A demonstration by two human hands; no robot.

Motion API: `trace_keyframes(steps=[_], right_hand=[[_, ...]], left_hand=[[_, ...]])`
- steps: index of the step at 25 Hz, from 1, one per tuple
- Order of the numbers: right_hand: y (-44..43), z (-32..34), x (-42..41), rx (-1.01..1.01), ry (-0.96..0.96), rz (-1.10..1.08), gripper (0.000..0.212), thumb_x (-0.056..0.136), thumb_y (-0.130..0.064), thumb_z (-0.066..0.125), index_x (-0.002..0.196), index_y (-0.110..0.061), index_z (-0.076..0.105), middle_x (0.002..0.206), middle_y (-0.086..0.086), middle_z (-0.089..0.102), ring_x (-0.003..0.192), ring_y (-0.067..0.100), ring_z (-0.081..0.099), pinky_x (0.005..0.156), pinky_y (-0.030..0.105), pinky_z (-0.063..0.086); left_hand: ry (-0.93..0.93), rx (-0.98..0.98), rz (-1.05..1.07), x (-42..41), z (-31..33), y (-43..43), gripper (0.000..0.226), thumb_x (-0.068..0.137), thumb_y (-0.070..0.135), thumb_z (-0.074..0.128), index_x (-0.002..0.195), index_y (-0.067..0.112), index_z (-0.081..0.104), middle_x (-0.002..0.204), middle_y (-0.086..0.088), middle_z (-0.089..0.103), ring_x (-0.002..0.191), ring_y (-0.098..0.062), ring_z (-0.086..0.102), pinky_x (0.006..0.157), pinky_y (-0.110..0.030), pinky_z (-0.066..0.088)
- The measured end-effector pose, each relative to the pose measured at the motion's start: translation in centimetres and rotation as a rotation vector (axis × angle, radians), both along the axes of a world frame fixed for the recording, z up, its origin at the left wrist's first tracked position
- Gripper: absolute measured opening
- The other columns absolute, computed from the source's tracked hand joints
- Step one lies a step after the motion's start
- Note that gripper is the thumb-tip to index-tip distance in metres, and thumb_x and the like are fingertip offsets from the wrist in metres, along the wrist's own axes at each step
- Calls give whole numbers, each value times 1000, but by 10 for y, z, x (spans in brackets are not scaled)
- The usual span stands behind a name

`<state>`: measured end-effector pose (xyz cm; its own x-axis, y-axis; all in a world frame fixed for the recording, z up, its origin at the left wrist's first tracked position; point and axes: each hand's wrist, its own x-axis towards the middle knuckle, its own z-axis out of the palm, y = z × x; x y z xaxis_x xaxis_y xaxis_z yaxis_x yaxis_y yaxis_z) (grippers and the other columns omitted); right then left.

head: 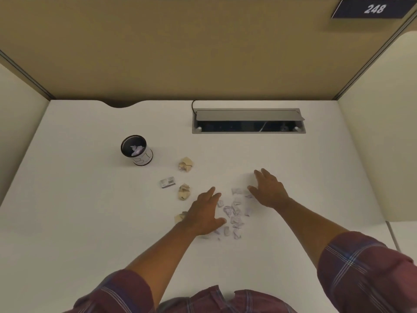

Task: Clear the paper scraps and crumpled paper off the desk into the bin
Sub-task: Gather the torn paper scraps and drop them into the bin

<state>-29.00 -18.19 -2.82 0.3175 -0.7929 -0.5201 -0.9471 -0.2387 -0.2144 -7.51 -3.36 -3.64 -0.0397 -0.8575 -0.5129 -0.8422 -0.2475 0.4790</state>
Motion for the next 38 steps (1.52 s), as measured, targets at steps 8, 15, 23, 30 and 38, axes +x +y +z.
trace_keyframes(steps=[8, 15, 23, 30, 38], right_hand=[[54, -18, 4, 13, 38, 374, 97, 80, -86, 41, 155, -29, 20, 164, 12, 16, 141, 38, 31, 105, 50, 46], [97, -25, 0, -13, 38, 444, 116, 66, -59, 83, 154, -34, 13, 156, 11, 22, 131, 35, 37, 90, 47, 56], [104, -26, 13, -4, -42, 381, 67, 84, -26, 77, 141, -27, 40, 133, 10, 37, 111, 32, 49, 67, 42, 54], [104, -30, 13, -48, -121, 343, 12, 93, -8, 57, 102, -11, 63, 106, 10, 52, 82, 26, 57, 62, 28, 37], [94, -27, 17, 57, -131, 79, 17, 89, -7, 59, 96, -7, 75, 93, 11, 70, 88, 26, 66, 69, 23, 37]], left_hand=[[-196, 38, -200, -20, -23, 29, 115, 75, 67, 75, 161, 24, 11, 174, -5, 4, 158, -33, 9, 125, -53, 25], [-180, -61, -43, -43, -37, 48, 103, 81, 32, 84, 157, 28, 15, 160, -3, 24, 138, -30, 39, 94, -45, 59], [40, -60, 155, -49, -38, 40, 76, 86, 12, 79, 150, 19, 39, 146, -5, 41, 127, -26, 55, 101, -39, 56], [295, -104, 486, -60, -30, 36, 17, 105, 26, 51, 97, 12, 58, 77, 20, 70, 71, -4, 64, 65, -15, 55], [206, 69, 382, -57, -36, 32, 6, 95, 9, 66, 94, 7, 71, 98, -4, 68, 92, -22, 64, 79, -17, 50]])
